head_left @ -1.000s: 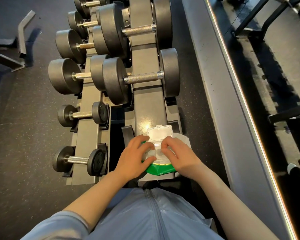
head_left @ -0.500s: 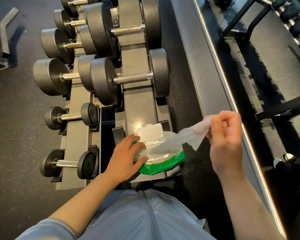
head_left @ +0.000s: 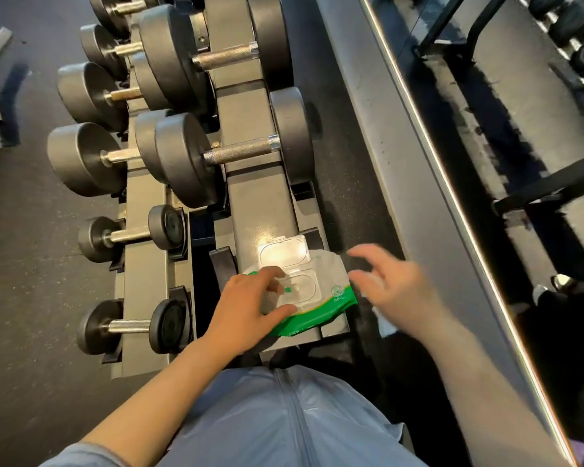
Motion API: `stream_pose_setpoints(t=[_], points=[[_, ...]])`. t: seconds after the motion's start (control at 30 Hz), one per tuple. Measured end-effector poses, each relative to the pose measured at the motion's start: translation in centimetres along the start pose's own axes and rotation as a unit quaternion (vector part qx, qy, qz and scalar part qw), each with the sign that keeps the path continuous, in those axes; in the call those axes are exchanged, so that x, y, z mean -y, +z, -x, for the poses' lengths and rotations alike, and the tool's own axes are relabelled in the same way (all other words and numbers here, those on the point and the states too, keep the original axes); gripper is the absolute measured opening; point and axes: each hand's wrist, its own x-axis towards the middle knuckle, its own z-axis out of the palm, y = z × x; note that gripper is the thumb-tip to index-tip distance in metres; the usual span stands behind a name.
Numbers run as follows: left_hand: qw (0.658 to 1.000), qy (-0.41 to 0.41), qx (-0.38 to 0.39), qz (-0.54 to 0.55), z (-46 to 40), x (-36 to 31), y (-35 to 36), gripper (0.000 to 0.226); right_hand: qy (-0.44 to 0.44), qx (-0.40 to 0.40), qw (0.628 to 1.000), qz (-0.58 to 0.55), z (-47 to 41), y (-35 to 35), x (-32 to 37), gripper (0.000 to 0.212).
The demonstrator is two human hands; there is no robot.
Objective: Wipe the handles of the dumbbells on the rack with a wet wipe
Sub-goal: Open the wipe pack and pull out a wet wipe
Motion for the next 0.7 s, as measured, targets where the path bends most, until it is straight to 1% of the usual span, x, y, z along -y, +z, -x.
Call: stream_pose_setpoints(t=[0.03,0.07,0.1,0.17,0.2,0.27,0.3,0.33,0.4,0.47,0.6,0.67,0.7], points=[[1.0,-0.004,0.011,0.015,0.0,0.0,0.2,0.046,-0.036,0.006,0.998,0.053,-0.2,2.1,-0.6,0.033],[0.999,-0.012,0.018,0.025,0.1,-0.1,0.4,0.04,-0.079,-0.009,0.992,0.098,-0.3,4.0,-1.3,0.037],[0.999,-0.023,0.019,0.03,0.2,-0.1,0.6,0.036,-0.096,-0.021,0.987,0.126,-0.4,5.6,-2.0,0.04],[0.999,-0.046,-0.002,0.023,0.3,-0.3,1.1,0.029,-0.092,-0.053,0.99,0.094,-0.8,7.0,-3.2,0.039],[0.998,-0.058,-0.016,0.016,0.2,-0.4,1.3,0.026,-0.106,-0.077,0.988,0.075,-1.1,7.4,-3.7,0.037],[0.997,-0.061,-0.036,-0.006,-0.2,-0.6,1.6,0.021,-0.151,-0.112,0.979,0.082,-1.4,7.7,-4.2,0.03],[0.998,-0.034,-0.038,-0.028,-0.5,-0.6,1.7,0.016,-0.167,-0.123,0.974,0.095,-1.5,7.9,-4.5,0.029],[0.998,0.013,-0.031,-0.053,-0.7,-0.6,1.9,0.013,-0.174,-0.127,0.971,0.102,-1.6,8.0,-4.6,0.031],[0.989,0.117,-0.015,-0.093,-1.1,-0.3,2.1,0.019,-0.177,-0.14,0.969,0.1,-1.7,8.3,-4.8,0.034],[0.973,0.19,-0.008,-0.13,-1.3,0.3,2.3,0.027,-0.172,-0.153,0.969,0.089,-1.7,8.5,-4.8,0.036],[0.951,0.228,0.047,-0.202,-1.4,0.9,1.9,0.036,-0.172,-0.161,0.969,0.073,-1.7,9.0,-5.0,0.037],[0.945,0.235,0.089,-0.208,-1.6,0.7,1.3,0.039,-0.177,-0.161,0.969,0.07,-1.6,9.1,-5.1,0.037],[0.948,0.232,0.102,-0.19,-1.8,0.6,1.1,0.039,-0.179,-0.16,0.968,0.069,-1.7,9.2,-5.2,0.037]])
